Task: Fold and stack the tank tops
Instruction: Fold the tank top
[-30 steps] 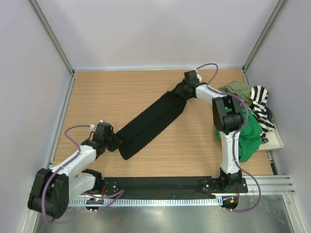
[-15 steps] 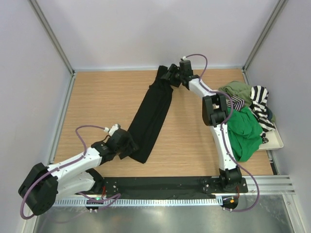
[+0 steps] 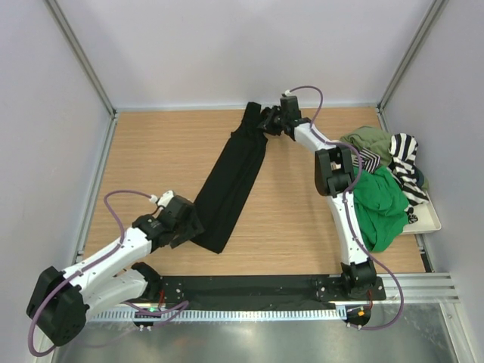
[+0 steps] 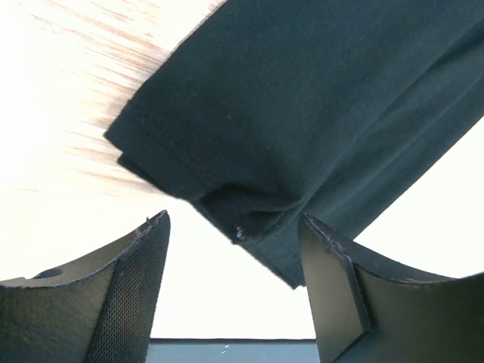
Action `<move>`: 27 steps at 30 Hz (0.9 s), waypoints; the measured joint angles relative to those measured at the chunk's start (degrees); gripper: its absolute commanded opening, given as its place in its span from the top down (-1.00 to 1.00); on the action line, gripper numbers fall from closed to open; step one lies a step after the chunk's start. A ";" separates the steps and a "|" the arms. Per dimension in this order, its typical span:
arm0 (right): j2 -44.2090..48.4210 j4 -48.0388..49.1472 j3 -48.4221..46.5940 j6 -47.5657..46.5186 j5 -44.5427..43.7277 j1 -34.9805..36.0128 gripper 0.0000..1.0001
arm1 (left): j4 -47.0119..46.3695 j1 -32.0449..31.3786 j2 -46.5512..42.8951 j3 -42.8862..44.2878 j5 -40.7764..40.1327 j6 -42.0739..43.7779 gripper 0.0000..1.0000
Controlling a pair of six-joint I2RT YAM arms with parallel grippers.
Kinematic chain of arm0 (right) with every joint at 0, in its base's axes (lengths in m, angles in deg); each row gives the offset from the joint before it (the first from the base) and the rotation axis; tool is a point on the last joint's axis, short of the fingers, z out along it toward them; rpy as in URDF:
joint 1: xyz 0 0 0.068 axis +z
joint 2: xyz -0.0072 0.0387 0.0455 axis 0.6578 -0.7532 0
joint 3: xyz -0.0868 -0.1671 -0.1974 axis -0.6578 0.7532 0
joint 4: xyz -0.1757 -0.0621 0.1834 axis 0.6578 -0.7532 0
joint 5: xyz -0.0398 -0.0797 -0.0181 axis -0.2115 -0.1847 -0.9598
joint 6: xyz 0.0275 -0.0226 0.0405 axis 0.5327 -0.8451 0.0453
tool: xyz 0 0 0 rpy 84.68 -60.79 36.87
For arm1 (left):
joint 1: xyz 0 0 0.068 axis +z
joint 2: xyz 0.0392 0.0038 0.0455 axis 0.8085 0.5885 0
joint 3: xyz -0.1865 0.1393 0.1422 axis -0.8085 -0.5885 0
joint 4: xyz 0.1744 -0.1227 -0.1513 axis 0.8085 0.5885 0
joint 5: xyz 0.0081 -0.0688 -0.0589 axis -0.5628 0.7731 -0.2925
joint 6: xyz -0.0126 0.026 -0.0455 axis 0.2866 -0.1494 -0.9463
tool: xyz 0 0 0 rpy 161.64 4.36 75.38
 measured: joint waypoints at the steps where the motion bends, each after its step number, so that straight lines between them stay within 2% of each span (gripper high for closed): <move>1: -0.44 -0.02 -0.55 0.09 -0.02 -0.13 0.56 | 0.48 0.07 -0.26 0.15 0.00 0.48 -0.54; 2: -1.09 -0.04 -1.53 0.13 -0.04 -0.26 0.14 | 1.07 0.22 -0.39 0.46 0.02 1.22 -0.57; 3: -1.84 0.07 -2.75 0.92 0.26 -0.42 -0.19 | 1.33 1.14 -0.24 0.87 1.09 2.10 -0.48; 5: -2.95 0.74 -6.32 0.59 1.40 -0.74 -0.55 | 0.83 5.11 1.07 1.53 4.48 4.02 -0.43; 9: -2.93 -0.96 -8.15 -1.36 1.01 -1.53 -0.57 | -0.44 12.33 4.96 2.38 8.50 7.48 -0.43; 14: 2.01 -2.75 -1.11 -4.31 0.04 -2.14 -0.56 | -0.48 13.14 6.36 6.21 8.66 11.47 -0.42; 21: 17.42 -5.40 18.12 -6.19 -0.15 -2.16 -0.43 | -2.82 14.10 10.25 8.96 8.61 14.51 -0.33; 27: 26.80 -1.64 32.89 -5.77 3.89 -1.11 -0.32 | -5.86 14.88 14.14 8.94 9.81 15.78 -0.26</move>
